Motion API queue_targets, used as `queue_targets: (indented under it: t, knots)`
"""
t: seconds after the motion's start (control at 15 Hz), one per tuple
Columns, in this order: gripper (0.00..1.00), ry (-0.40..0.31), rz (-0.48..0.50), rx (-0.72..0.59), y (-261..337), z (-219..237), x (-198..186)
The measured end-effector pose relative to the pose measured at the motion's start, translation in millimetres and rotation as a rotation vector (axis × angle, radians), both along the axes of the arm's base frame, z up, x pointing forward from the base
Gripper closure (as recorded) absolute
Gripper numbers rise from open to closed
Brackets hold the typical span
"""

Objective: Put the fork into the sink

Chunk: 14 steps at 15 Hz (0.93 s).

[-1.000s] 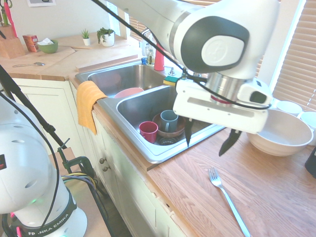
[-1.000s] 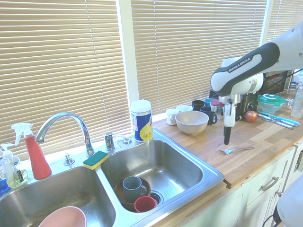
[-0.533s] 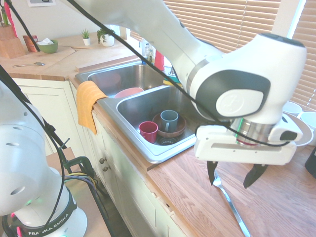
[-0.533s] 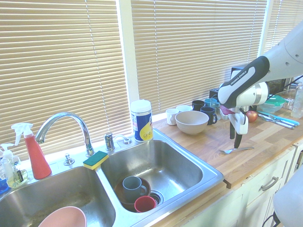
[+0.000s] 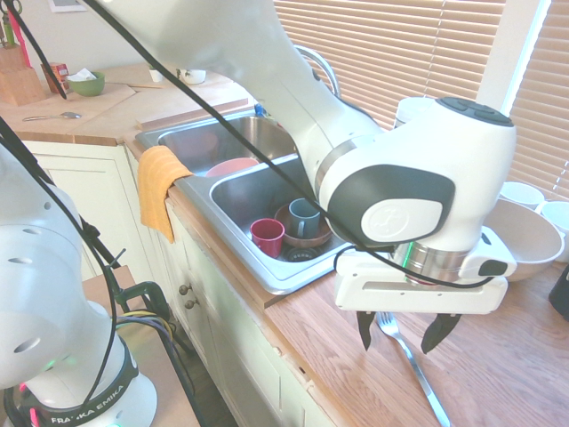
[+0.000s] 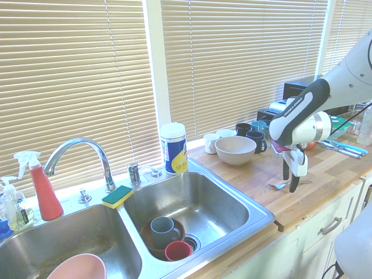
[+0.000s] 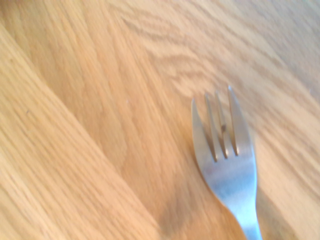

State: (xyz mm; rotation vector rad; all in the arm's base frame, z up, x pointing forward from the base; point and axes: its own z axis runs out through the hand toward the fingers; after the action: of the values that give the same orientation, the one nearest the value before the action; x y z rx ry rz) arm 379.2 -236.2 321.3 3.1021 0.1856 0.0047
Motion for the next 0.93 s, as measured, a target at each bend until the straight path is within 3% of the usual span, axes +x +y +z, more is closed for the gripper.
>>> queue_targets:
  t: [0.93]
  knots:
    - [1.0,-0.019,-0.037,0.004,-7.3,-7.3,4.6]
